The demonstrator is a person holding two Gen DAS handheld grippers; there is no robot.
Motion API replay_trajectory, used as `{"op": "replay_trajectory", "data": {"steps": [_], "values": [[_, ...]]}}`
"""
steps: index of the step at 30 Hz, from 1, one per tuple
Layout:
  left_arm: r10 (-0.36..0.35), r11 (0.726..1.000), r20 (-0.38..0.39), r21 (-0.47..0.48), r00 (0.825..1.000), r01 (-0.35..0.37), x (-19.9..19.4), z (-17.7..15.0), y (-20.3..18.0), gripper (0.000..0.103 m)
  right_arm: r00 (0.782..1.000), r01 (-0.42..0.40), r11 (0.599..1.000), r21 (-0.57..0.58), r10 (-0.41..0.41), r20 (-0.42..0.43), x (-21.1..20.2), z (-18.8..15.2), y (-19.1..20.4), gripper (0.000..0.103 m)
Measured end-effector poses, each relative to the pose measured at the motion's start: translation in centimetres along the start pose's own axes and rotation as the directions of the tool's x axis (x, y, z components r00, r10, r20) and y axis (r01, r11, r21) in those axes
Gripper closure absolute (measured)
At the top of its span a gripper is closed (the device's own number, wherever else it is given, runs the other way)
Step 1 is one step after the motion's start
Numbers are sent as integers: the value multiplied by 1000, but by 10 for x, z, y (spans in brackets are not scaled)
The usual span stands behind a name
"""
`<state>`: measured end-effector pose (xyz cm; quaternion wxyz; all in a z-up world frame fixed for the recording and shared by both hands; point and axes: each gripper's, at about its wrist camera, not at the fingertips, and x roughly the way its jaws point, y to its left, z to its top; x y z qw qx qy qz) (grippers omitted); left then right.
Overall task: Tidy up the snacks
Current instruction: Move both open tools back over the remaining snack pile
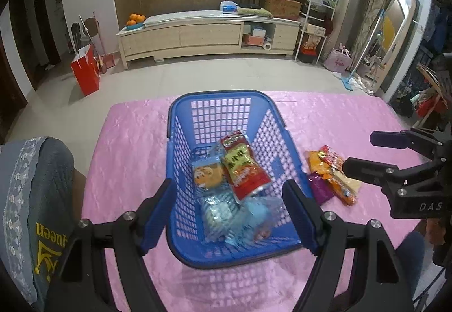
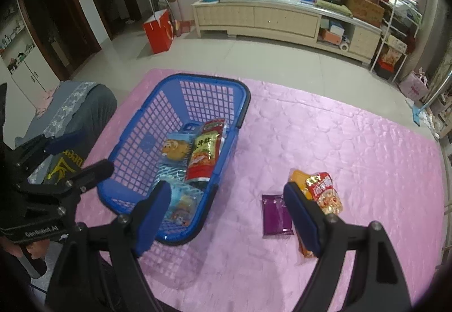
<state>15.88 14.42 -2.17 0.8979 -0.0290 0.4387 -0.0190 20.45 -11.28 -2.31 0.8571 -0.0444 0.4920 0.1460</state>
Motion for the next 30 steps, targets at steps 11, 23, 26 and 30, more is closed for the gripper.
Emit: {"op": "replay_trajectory", "data": {"steps": [11, 23, 26, 30], "values": [[-35, 999, 11, 2, 999, 35, -24, -12, -39, 28, 993, 84, 996, 2, -84, 83, -46, -41, -17, 18], [-48, 997, 7, 61, 999, 48, -14, -25, -103, 27, 976, 217, 976, 32, -218, 27, -47, -77, -73, 18], [-56, 997, -15, 47, 998, 57, -4, -31, -116, 27, 978, 209, 977, 30, -209, 9, -42, -91, -86, 18], [-78, 996, -39, 34, 996, 80, 9, -37, -133, 27, 979, 202, 979, 25, -203, 2, -38, -104, -104, 18]]}}
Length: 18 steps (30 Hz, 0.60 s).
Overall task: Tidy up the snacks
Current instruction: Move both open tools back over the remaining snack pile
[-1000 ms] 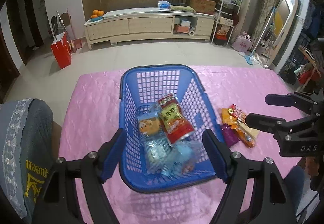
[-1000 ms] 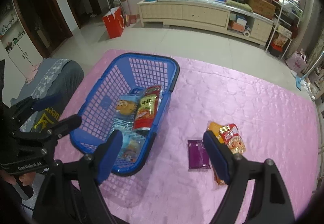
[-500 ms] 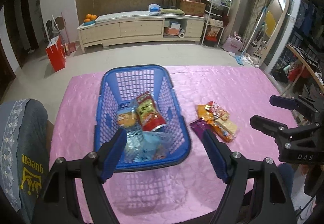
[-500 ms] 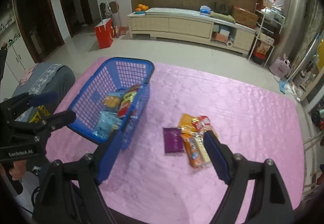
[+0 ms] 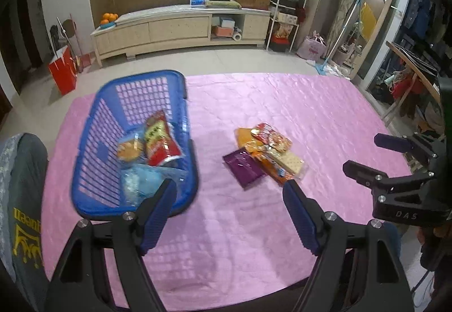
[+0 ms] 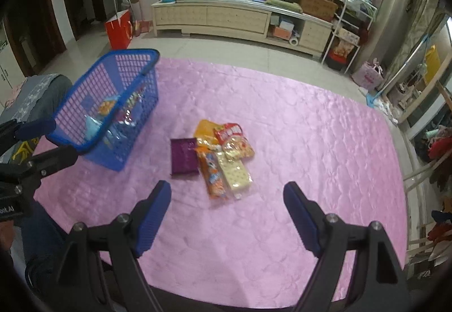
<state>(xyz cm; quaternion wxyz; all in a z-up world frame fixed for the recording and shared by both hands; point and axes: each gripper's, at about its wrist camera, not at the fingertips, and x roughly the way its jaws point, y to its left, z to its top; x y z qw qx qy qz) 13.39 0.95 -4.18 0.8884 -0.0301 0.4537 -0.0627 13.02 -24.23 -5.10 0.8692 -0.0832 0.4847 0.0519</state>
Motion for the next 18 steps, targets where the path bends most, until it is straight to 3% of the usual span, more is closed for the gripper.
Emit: {"op": "replay_trajectory", "data": {"steps": [7, 14, 18], "values": [[-9, 1000, -13, -3, 1000, 9, 22, -10, -33, 27, 998, -50, 998, 32, 51, -33, 23, -22, -31, 18], [-17, 994, -62, -110, 998, 10, 62, -40, -54, 27, 997, -69, 997, 23, 70, -34, 58, -35, -49, 18], [10, 992, -81, -124, 997, -20, 84, -48, -63, 27, 997, -69, 997, -18, 68, -33, 79, -38, -54, 18]]}}
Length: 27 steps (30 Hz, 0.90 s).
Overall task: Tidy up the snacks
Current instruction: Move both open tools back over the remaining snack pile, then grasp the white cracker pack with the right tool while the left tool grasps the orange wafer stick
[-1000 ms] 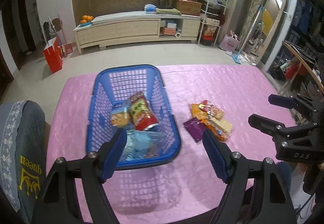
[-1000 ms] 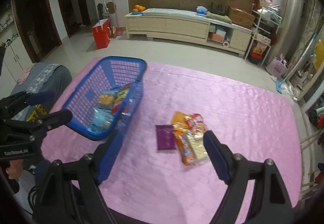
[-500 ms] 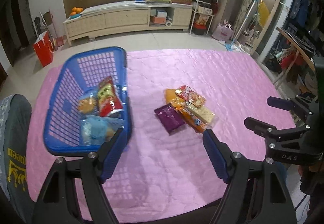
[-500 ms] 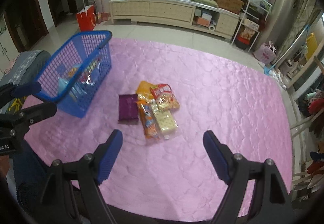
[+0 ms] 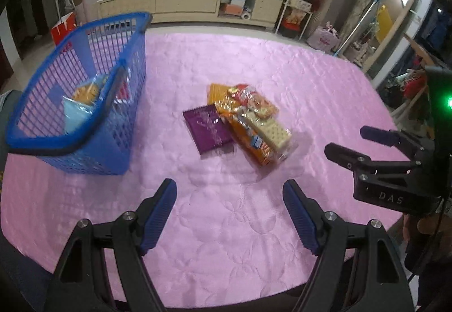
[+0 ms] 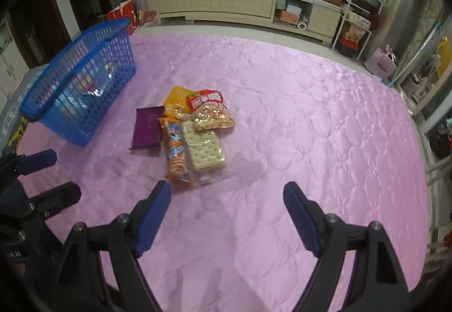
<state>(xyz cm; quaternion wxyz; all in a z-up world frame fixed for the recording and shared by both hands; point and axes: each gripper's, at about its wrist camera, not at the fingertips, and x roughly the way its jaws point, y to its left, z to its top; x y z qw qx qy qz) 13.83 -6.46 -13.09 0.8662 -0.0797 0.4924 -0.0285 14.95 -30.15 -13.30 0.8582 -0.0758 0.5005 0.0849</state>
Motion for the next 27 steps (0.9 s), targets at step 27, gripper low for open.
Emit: {"op": "replay_trajectory", "data": {"steps": [27], "values": [[92, 995, -116, -18, 989, -94, 93, 23, 22, 27, 989, -105, 987, -123, 91, -114, 111, 32, 22, 29]]}}
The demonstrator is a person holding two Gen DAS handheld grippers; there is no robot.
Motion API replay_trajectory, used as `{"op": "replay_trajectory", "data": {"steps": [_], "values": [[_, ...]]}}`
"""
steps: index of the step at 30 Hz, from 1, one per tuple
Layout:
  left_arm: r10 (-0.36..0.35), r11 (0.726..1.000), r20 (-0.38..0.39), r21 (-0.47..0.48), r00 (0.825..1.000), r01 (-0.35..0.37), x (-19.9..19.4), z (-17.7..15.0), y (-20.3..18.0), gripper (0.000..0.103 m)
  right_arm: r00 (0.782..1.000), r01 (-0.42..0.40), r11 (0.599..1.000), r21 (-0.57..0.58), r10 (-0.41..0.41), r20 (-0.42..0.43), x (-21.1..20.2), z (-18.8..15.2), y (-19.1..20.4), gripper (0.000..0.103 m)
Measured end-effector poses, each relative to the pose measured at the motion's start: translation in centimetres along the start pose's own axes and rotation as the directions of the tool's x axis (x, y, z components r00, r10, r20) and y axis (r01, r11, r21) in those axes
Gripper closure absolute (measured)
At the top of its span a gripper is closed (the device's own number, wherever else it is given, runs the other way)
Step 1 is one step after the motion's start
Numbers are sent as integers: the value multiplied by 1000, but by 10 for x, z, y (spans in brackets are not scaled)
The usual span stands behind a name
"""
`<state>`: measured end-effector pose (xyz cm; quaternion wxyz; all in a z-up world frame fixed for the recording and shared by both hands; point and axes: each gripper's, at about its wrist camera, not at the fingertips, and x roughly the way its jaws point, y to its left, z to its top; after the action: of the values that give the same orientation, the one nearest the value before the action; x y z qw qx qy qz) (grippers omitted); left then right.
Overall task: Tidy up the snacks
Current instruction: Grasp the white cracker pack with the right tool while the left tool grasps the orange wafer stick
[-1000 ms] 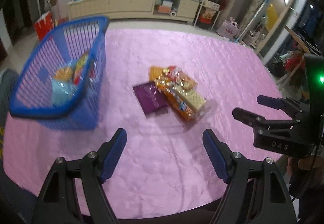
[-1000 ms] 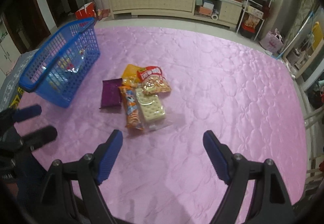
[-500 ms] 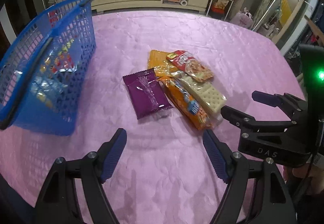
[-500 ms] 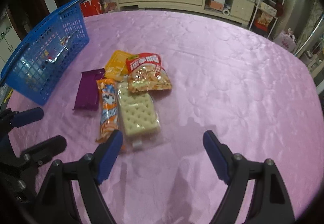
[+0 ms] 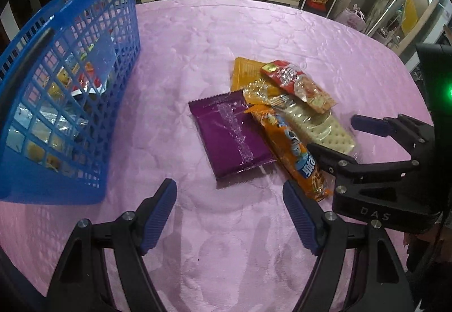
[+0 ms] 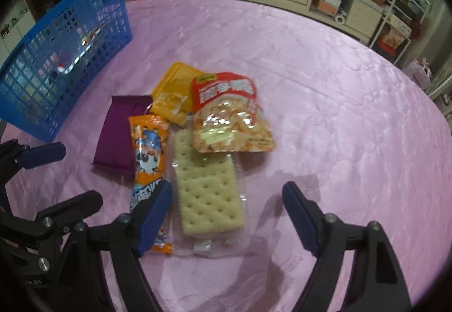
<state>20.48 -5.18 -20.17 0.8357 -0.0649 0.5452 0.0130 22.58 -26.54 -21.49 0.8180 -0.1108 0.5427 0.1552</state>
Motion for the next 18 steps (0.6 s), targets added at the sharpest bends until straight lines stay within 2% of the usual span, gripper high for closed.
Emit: {"op": "replay_trajectory", "data": {"steps": [1, 2, 3, 9, 14, 18], "values": [[3, 1000, 0, 5, 1000, -3, -1, -2, -1, 27, 1000, 7, 1000, -2, -7, 8, -1, 0, 2, 35], [4, 1000, -1, 8, 1000, -4, -2, -3, -2, 27, 1000, 0, 1000, -4, 0, 20, -4, -1, 4, 53], [3, 1000, -1, 7, 1000, -3, -3, -4, -1, 27, 1000, 4, 1000, 0, -4, 28, -7, -2, 6, 55], [-18, 1000, 8, -6, 1000, 18, -18, -5, -3, 27, 998, -33, 995, 92, 28, 59, -28, -23, 0, 56], [-34, 999, 7, -8, 999, 34, -27, -9, -11, 27, 991, 3, 982, 190, -28, 128, -51, -44, -16, 56], [-36, 999, -4, 8, 999, 36, -20, -6, -23, 27, 988, 12, 971, 237, -48, 146, -62, -57, -21, 56]]}}
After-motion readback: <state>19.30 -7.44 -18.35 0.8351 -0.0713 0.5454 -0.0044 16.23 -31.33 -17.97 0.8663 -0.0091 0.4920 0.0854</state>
